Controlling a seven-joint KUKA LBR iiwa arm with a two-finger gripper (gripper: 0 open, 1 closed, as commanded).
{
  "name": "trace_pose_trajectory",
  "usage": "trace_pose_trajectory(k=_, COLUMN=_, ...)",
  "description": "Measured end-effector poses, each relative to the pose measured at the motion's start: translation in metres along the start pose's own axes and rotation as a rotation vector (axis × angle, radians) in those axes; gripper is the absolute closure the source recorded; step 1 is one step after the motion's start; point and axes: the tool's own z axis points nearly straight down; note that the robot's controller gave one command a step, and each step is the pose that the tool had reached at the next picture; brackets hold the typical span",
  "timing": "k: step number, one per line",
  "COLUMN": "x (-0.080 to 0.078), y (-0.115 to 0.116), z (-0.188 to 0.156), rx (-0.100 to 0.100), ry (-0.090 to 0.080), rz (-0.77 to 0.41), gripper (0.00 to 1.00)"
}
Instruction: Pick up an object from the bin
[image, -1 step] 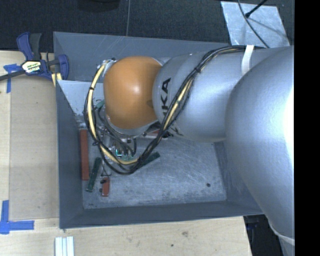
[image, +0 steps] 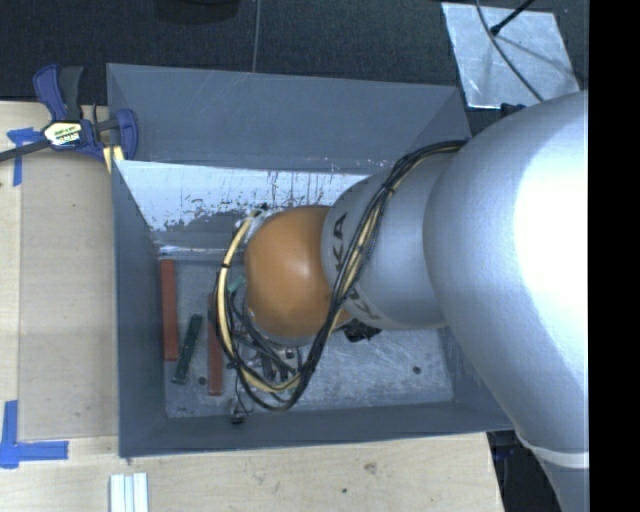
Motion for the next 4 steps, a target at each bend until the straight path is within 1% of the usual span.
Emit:
trace_pose_trajectory(k=1, x=-0.0033, y=0.0024, z=-0.0043, rx=-0.005, ry=-0.01, rz=0.0, gripper=1.0)
trace_pose_trajectory(k=2, x=-0.0034, y=0.0023, z=-0.0043, rx=-0.005, ry=-0.01, rz=0.0, gripper=0.0)
trace_pose_trajectory(k=3, x=-0.0034, y=0.0023, z=-0.0043, rx=-0.005, ry=-0.01, rz=0.0, gripper=1.0)
trace_pose_trajectory(k=4, x=-0.0034, y=0.0022, z=-0.0043, rx=-0.005, ry=-0.01, rz=0.0, gripper=0.0)
